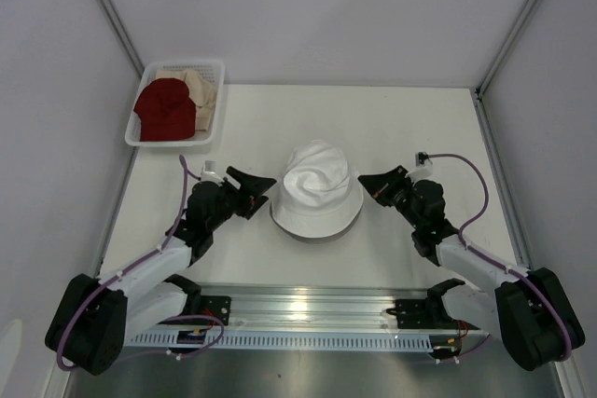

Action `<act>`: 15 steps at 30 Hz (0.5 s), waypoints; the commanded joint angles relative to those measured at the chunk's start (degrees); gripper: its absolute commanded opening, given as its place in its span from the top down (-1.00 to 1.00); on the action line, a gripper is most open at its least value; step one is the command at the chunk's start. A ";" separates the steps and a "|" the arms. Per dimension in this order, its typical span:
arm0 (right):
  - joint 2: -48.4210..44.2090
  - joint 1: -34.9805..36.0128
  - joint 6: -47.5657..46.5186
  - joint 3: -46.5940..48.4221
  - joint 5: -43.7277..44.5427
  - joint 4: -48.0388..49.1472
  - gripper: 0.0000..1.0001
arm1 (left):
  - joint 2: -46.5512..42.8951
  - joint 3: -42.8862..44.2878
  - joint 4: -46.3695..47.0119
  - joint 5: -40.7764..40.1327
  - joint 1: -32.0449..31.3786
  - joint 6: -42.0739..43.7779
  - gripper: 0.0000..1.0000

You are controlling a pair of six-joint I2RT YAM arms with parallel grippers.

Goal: Stack the hats

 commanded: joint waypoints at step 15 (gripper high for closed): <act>-0.65 0.75 -2.13 -0.22 3.18 -0.77 1.00 | -10.15 -3.12 -3.60 -5.69 -7.71 -4.15 -0.22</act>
